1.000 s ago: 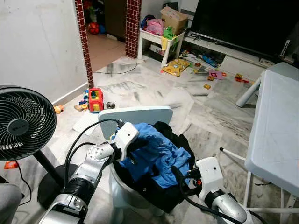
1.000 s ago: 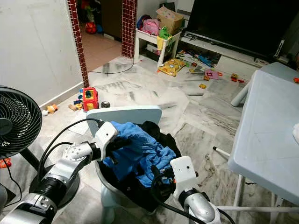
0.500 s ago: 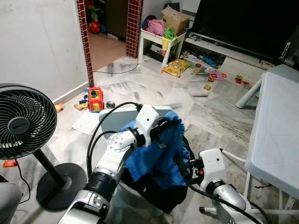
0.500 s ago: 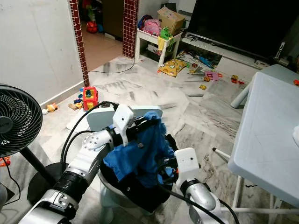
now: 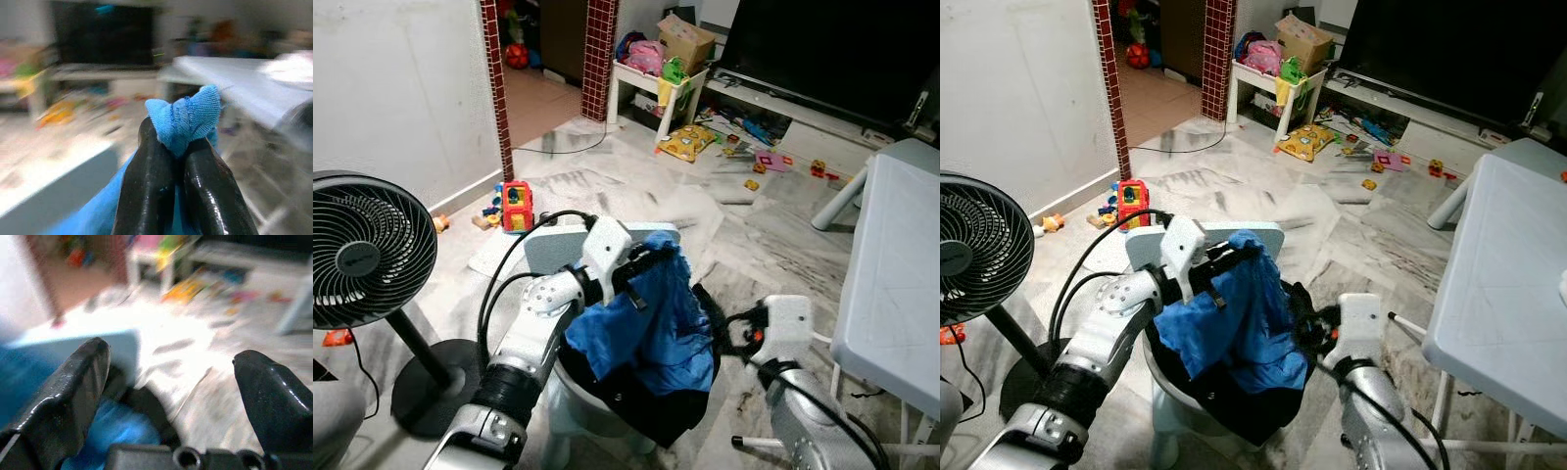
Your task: Hang hanger
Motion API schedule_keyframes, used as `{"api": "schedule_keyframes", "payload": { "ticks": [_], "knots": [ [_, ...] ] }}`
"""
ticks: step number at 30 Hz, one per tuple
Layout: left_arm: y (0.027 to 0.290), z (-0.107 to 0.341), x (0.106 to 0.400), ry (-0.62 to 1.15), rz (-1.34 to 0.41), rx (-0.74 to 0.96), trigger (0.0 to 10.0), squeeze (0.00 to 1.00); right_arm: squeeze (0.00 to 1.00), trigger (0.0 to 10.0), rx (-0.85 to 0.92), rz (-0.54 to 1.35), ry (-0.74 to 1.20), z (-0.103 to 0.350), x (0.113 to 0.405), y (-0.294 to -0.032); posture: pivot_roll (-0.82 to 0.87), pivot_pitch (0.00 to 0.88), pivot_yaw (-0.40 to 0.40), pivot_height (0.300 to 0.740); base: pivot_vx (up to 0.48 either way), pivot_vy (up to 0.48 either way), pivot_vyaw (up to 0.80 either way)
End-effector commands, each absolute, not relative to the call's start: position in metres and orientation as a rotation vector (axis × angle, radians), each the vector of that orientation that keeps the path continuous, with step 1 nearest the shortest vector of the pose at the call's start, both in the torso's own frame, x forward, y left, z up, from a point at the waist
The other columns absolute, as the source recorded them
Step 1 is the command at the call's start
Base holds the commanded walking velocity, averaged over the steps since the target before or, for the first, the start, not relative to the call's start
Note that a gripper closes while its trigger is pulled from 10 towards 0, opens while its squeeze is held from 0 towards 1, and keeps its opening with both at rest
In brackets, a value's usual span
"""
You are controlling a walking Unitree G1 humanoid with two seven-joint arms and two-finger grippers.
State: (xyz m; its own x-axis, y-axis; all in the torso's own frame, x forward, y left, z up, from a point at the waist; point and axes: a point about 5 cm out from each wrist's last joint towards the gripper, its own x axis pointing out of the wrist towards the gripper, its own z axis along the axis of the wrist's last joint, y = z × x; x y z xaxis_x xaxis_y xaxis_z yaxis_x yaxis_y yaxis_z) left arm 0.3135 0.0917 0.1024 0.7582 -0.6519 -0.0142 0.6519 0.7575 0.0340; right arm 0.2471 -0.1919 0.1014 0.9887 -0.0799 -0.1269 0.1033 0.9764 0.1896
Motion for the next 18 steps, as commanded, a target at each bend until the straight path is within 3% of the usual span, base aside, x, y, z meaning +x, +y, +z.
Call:
{"api": "schedule_keyframes", "payload": {
  "ticks": [1, 2, 3, 5, 6, 7, 8, 11, 18],
  "knots": [
    [0.106, 0.088, 0.306, 0.048, -0.624, 0.036, 1.8, 0.00, 0.00, 10.0, 0.197, -0.171, 0.112, 0.099, 0.242, -0.213, 0.16, 0.000, -0.160, 0.740, 0.000, 0.000, 0.00],
    [0.108, 0.084, 0.303, 0.061, -0.613, 0.038, 3.4, 0.00, 0.00, 10.0, 0.200, -0.182, 0.109, 0.099, 0.241, -0.216, 0.16, 0.000, -0.161, 0.740, 0.000, 0.000, 0.00],
    [0.108, 0.084, 0.303, 0.061, -0.613, 0.038, 3.4, 0.00, 0.00, 10.0, 0.200, -0.182, 0.109, 0.099, 0.241, -0.216, 0.16, 0.000, -0.161, 0.740, 0.000, 0.000, 0.00],
    [0.110, 0.077, 0.295, 0.071, -0.584, 0.030, 5.3, 0.00, 0.00, 10.0, 0.202, -0.208, 0.093, 0.100, 0.240, -0.223, 0.16, 0.000, -0.159, 0.740, 0.000, 0.000, 0.00],
    [0.110, 0.077, 0.295, 0.071, -0.584, 0.030, 5.3, 0.00, 0.00, 10.0, 0.202, -0.208, 0.093, 0.100, 0.240, -0.223, 0.16, 0.000, -0.159, 0.740, 0.000, 0.000, 0.00],
    [0.111, 0.075, 0.292, 0.076, -0.570, 0.031, 8.9, 0.00, 0.00, 10.0, 0.197, -0.212, 0.088, 0.101, 0.241, -0.225, 0.16, 0.000, -0.155, 0.740, 0.000, 0.000, 0.00],
    [0.111, 0.073, 0.290, 0.080, -0.558, 0.021, 9.5, 0.00, 0.00, 10.0, 0.194, -0.219, 0.084, 0.102, 0.242, -0.226, 0.16, 0.000, -0.152, 0.740, 0.000, 0.000, 0.00],
    [0.110, 0.073, 0.286, 0.081, -0.565, 0.020, 10.0, 0.00, 0.00, 10.0, 0.195, -0.232, 0.074, 0.102, 0.243, -0.228, 0.16, 0.000, -0.139, 0.740, 0.000, 0.000, 0.00],
    [0.105, 0.082, 0.284, 0.066, -0.593, 0.054, 10.0, 0.00, 0.00, 10.0, 0.215, -0.265, 0.080, 0.094, 0.238, -0.223, 0.16, 0.000, -0.099, 0.740, 0.000, 0.000, -0.10]
  ]
}}
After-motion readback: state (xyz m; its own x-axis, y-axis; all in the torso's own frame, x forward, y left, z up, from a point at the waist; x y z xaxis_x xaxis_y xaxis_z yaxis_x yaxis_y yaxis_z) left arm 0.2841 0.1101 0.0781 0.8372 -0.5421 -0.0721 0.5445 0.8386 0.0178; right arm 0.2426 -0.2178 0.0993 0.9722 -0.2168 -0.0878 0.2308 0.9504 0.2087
